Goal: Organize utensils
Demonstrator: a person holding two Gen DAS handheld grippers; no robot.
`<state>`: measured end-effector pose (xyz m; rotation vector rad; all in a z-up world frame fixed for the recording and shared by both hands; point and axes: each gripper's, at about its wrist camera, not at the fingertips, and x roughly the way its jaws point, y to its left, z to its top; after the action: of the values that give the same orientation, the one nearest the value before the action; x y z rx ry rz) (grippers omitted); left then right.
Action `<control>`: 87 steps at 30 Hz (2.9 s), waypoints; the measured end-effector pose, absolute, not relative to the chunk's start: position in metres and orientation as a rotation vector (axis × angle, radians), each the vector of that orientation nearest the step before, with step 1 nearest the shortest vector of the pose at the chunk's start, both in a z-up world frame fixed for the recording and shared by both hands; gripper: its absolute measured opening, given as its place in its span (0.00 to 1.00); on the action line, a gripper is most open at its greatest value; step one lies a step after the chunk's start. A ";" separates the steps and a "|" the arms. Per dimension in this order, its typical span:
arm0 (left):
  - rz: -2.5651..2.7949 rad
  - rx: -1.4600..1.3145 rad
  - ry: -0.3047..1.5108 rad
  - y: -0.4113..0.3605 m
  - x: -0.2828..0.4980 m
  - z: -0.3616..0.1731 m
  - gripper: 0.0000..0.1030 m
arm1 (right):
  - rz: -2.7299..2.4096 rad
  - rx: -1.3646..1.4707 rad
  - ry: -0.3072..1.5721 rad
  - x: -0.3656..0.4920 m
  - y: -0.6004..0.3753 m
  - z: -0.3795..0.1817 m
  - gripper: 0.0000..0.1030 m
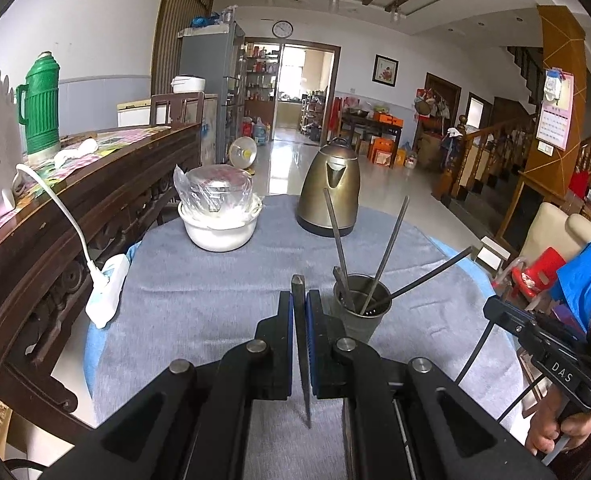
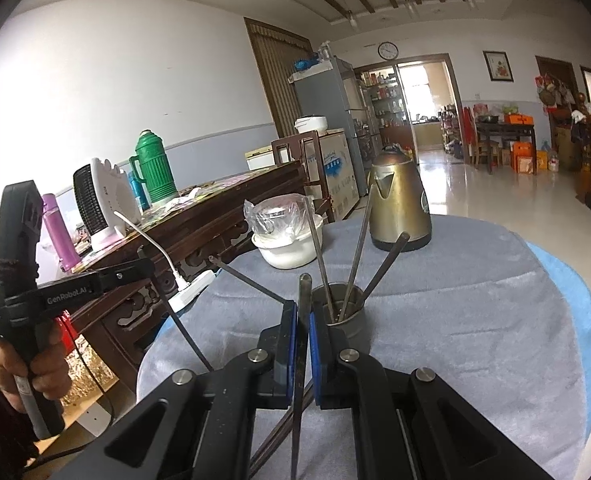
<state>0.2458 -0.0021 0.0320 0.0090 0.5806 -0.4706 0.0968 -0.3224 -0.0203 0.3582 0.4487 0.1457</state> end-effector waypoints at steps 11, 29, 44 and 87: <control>-0.513 0.021 0.498 -0.014 0.231 0.066 0.05 | 0.127 0.345 0.372 0.095 -0.336 0.005 0.06; -0.445 -0.058 0.780 0.015 0.300 0.003 0.07 | 0.125 0.405 0.381 0.099 -0.346 -0.002 0.06; -0.448 -0.072 1.214 -0.069 0.475 -0.106 0.41 | 0.094 0.445 0.427 0.109 -0.370 -0.019 0.06; -0.487 -0.074 0.718 -0.046 0.425 0.051 0.05 | 0.068 0.443 0.292 0.128 -0.365 0.029 0.06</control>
<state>0.4255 -0.0463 0.0507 -0.0739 0.7176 -0.4868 0.1278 -0.3655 0.0294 0.4434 0.2916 0.0677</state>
